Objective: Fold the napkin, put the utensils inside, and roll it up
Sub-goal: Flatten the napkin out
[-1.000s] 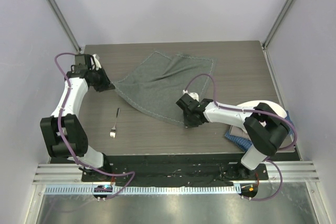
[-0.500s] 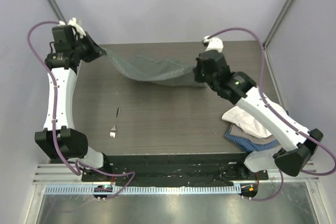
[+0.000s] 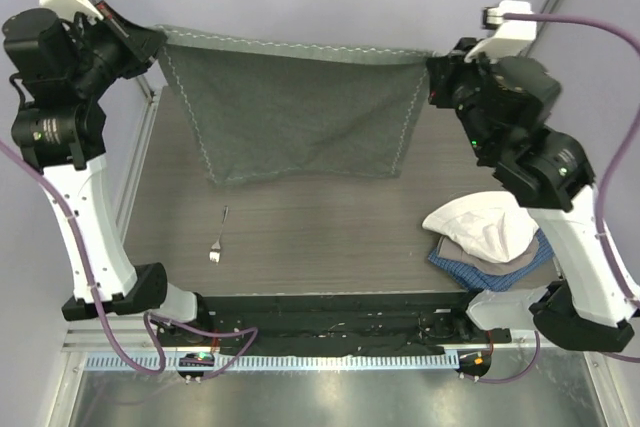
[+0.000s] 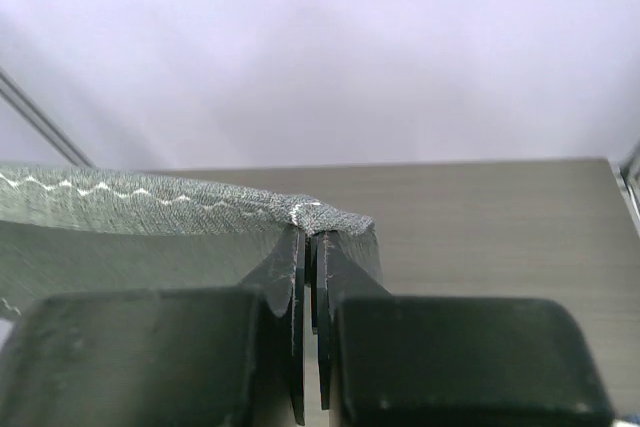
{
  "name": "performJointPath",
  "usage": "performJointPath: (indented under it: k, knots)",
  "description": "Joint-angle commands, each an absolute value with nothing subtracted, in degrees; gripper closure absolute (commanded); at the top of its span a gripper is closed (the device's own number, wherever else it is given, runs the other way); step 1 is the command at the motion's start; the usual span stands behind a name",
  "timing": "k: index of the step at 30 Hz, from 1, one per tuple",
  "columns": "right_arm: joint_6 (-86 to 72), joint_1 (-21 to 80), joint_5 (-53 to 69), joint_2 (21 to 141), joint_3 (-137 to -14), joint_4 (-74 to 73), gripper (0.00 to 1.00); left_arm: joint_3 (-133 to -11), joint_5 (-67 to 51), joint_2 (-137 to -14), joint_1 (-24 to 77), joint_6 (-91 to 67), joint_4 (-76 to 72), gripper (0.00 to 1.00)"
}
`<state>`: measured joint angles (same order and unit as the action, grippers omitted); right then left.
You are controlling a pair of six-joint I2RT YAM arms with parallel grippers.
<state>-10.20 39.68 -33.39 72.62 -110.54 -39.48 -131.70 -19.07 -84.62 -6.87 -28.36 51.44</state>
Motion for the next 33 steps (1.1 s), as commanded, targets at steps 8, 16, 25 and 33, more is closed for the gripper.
performJointPath:
  k: [8, 16, 25, 33]
  knots:
    - [-2.7, 39.7, -34.9, 71.0, -117.4, -36.2, 0.99, -132.9, -23.0, -80.1, -7.2, -31.3, 48.9, 1.00]
    - [-6.1, 22.6, -20.8, 84.6, -119.0, -33.5, 0.99, -131.0, -27.2, -92.8, -7.1, -33.0, 44.3, 1.00]
    - [-6.0, 15.1, -11.2, 102.2, -134.3, -31.0, 0.99, -139.7, -33.6, -108.9, -7.1, -35.7, 33.3, 1.00]
    - [-3.3, 15.1, -10.1, 99.7, -138.2, -31.4, 0.99, -140.4, -36.8, -107.1, -7.1, -36.7, 24.3, 1.00]
